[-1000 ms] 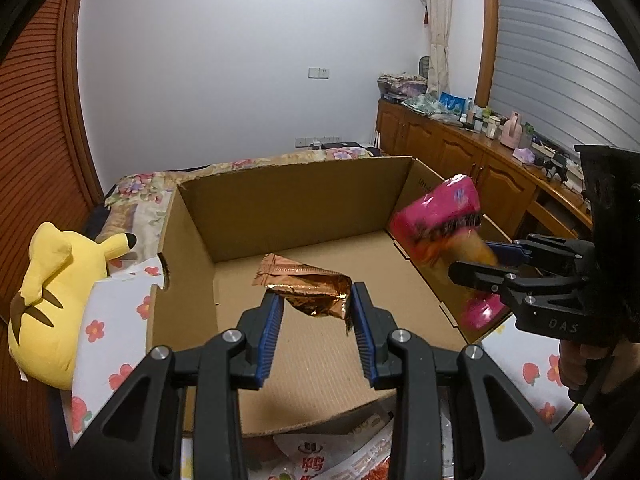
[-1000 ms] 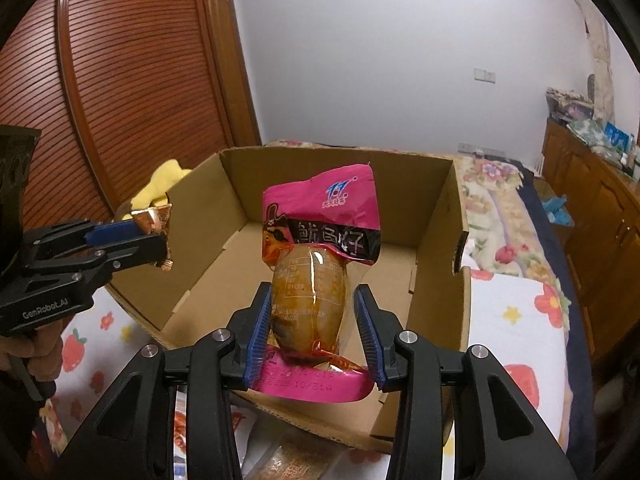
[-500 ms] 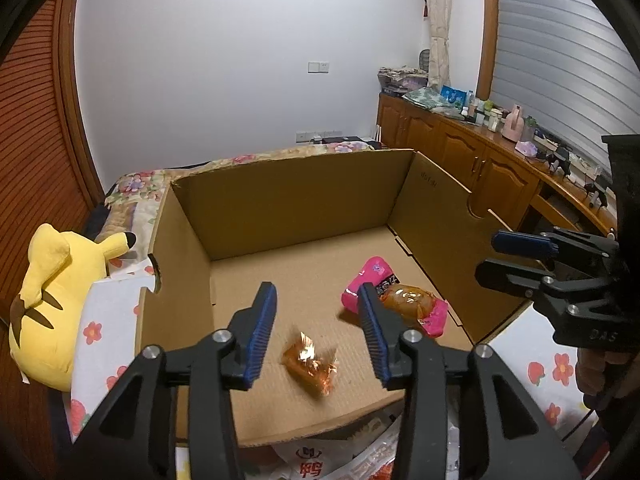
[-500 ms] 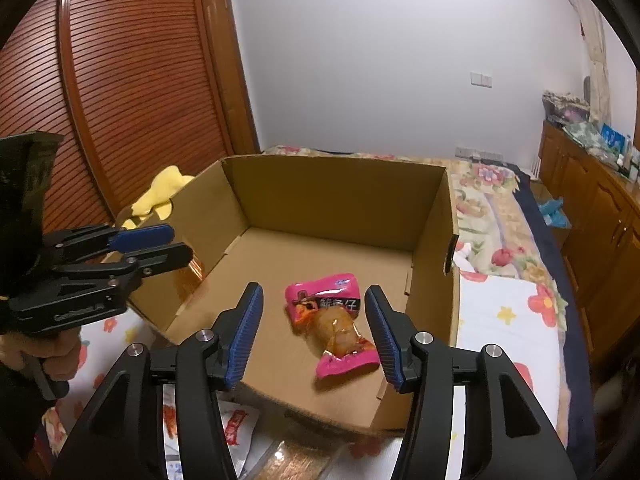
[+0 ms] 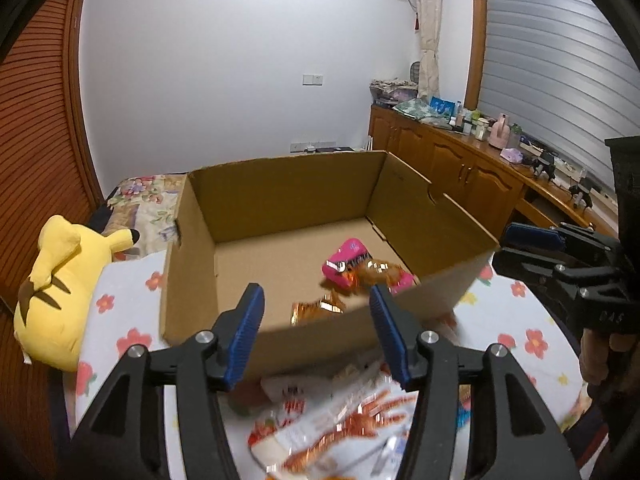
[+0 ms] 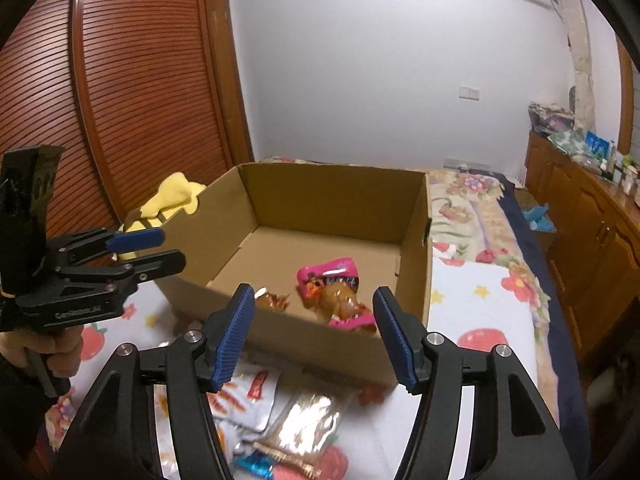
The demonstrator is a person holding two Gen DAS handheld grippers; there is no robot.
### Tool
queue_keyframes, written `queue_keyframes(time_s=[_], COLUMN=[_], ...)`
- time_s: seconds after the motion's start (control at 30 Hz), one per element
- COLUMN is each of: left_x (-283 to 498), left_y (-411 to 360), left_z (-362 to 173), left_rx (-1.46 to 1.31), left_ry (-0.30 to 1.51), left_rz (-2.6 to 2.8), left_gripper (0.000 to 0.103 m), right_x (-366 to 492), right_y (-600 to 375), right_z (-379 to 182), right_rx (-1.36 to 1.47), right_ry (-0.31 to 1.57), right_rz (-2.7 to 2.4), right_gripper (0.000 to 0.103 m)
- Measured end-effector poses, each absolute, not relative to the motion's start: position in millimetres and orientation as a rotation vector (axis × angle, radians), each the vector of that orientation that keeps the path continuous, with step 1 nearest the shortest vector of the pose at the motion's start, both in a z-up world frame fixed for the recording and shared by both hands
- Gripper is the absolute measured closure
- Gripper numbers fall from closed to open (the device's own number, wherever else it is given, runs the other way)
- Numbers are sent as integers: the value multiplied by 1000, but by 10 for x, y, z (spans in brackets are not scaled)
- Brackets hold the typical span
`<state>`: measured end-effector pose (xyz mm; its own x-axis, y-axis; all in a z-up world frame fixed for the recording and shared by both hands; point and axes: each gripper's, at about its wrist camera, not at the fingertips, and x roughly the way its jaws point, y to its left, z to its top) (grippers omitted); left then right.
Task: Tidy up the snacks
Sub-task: 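Grasp the clear sesame-bar packet with right gripper while left tool approaches the chicken-feet packet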
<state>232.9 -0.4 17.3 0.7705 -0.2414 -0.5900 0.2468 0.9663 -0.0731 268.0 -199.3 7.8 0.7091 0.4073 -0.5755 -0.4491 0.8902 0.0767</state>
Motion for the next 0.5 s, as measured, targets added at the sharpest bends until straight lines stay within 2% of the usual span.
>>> queue_keyframes(time_s=[0.5], left_x=[1586], left_y=[32], left_z=[-227], left_rx=[17], left_ry=[671], left_rz=[-273], left_gripper=[43], right_x=[2252], right_y=[-2018], right_z=[-228], right_rx=[-72], right_ry=[684], right_rz=[426], right_gripper=[37])
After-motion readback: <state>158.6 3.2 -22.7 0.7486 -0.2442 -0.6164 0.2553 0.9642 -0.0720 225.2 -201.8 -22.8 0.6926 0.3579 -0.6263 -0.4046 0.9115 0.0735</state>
